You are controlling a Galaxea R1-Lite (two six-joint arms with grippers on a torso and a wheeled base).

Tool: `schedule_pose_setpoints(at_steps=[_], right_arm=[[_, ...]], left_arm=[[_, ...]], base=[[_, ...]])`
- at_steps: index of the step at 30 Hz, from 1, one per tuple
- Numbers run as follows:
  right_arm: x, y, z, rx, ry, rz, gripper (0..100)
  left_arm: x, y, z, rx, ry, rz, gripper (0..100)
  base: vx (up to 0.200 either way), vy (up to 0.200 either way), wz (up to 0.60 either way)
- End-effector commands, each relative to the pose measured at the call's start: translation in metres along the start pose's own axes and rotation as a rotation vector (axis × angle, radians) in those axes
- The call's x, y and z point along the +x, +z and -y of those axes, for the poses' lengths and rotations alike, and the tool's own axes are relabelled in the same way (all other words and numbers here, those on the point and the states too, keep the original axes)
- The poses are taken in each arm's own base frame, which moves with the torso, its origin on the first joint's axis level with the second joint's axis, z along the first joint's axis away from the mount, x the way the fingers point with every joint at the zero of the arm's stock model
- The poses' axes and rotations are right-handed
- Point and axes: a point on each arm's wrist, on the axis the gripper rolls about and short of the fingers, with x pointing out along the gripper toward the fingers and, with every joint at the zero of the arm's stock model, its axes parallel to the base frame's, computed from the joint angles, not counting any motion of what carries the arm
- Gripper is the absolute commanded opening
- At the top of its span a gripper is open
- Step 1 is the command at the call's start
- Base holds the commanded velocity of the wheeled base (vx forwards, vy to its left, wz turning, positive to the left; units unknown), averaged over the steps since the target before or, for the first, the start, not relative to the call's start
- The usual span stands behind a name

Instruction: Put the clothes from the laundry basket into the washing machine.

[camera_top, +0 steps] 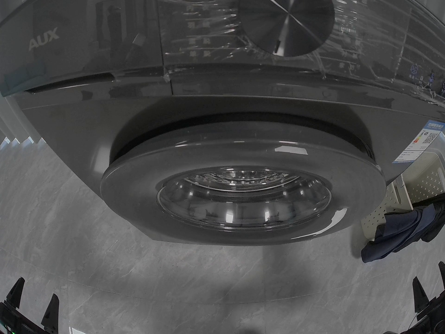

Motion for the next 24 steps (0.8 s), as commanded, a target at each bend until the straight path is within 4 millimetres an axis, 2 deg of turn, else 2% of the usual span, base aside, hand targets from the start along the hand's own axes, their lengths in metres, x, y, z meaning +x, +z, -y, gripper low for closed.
schedule_pose_setpoints(at_steps=[1, 6, 7, 9, 11, 13, 15, 17, 20, 21, 22, 23, 24], right_arm=[[0.000, -0.005, 0.000, 0.002, -0.001, 0.000, 100], [-0.001, 0.000, 0.000, 0.012, 0.007, 0.032, 100], [-0.003, 0.008, 0.000, 0.013, 0.008, 0.074, 100], [-0.016, 0.044, 0.000, 0.045, 0.031, 0.213, 100], [-0.015, 0.054, 0.000, 0.053, 0.053, 0.169, 100], [-0.011, 0.054, -0.001, 0.052, 0.083, 0.106, 100], [0.008, 0.050, -0.004, 0.064, 0.177, -0.073, 100], [0.021, 0.049, -0.005, 0.068, 0.216, -0.158, 100], [0.041, 0.055, -0.007, 0.062, 0.278, -0.209, 100], [0.041, 0.055, -0.007, 0.062, 0.278, -0.209, 100], [0.052, 0.060, -0.009, 0.037, 0.330, -0.218, 100], [0.053, 0.060, -0.009, 0.034, 0.333, -0.217, 100], [0.063, 0.063, -0.011, 0.018, 0.377, -0.233, 100]], left_arm=[[0.000, -0.005, 0.000, -0.001, 0.000, 0.000, 100], [0.000, -0.005, 0.000, 0.001, 0.000, 0.000, 100], [0.000, -0.005, 0.000, -0.001, 0.000, 0.000, 100], [0.000, -0.005, 0.000, 0.001, 0.000, 0.000, 100], [0.000, -0.005, 0.000, 0.004, 0.000, 0.000, 100], [0.000, -0.005, 0.000, 0.004, 0.000, 0.000, 100], [0.000, -0.005, 0.000, 0.001, 0.000, 0.000, 100], [0.000, -0.005, 0.000, 0.002, 0.000, 0.000, 100], [0.000, -0.005, 0.000, 0.002, 0.002, 0.000, 100], [0.000, -0.005, 0.000, 0.004, 0.002, 0.000, 100], [0.000, -0.005, 0.000, 0.004, 0.000, 0.000, 100], [0.000, -0.005, 0.000, 0.004, 0.000, 0.000, 100], [0.000, -0.005, 0.000, 0.004, 0.000, 0.000, 100]], base=[[0.000, 0.000, 0.00], [0.000, 0.000, 0.00], [0.000, 0.000, 0.00], [0.000, 0.000, 0.00], [0.000, 0.000, 0.00], [0.000, 0.000, 0.00], [0.000, 0.000, 0.00], [0.000, 0.000, 0.00], [0.000, 0.000, 0.00], [0.000, 0.000, 0.00], [0.000, 0.000, 0.00], [0.000, 0.000, 0.00], [0.000, 0.000, 0.00]])
